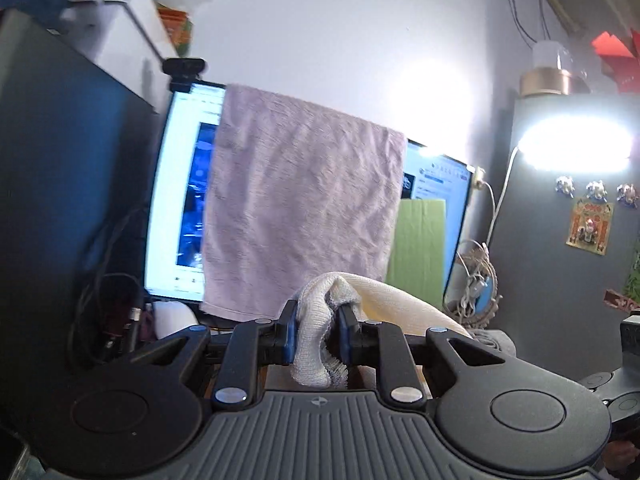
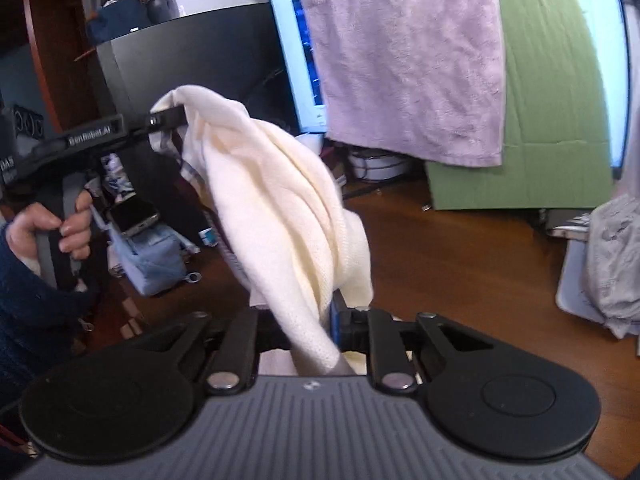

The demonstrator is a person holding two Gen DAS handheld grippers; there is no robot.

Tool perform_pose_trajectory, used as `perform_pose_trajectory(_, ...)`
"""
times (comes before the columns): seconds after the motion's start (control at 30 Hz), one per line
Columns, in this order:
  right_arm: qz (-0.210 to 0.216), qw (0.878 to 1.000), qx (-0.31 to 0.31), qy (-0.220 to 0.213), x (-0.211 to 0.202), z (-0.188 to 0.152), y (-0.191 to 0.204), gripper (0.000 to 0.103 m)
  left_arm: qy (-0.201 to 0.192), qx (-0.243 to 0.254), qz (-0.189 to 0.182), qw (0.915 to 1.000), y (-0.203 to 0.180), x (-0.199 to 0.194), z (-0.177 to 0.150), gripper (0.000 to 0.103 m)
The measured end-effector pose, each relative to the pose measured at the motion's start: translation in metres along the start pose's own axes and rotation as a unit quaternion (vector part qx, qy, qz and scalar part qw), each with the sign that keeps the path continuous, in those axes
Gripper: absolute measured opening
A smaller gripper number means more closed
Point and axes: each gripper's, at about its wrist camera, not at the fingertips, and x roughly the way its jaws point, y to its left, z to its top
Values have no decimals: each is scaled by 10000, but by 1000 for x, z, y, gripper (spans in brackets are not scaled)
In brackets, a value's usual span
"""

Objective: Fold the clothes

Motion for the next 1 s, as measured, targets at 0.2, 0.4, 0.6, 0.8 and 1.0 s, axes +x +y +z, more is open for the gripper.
perform_pose_trajectory(0.2,-365,9963,674,376,20,-11,-45,20,974,-353,-170,9945,3,99,-36,19)
perform_pose_trajectory(0.4,-501,9871,1403,588,38,-34,-99,30,1466,-786,-463,9850,5,161,-74,20)
perform_pose_trajectory(0.6,-748,9873,1362,334,31,-40,-120,63,1403,-1055,-711,9819,12,172,-76,41)
perform_pose_trajectory(0.8,-1072,9899,931,38,12,-25,-113,71,1146,-959,-641,9867,25,132,-70,61)
perform_pose_trajectory(1.0,-1398,9882,552,-277,-1,2,-97,72,1400,-890,-545,9846,29,98,-91,61)
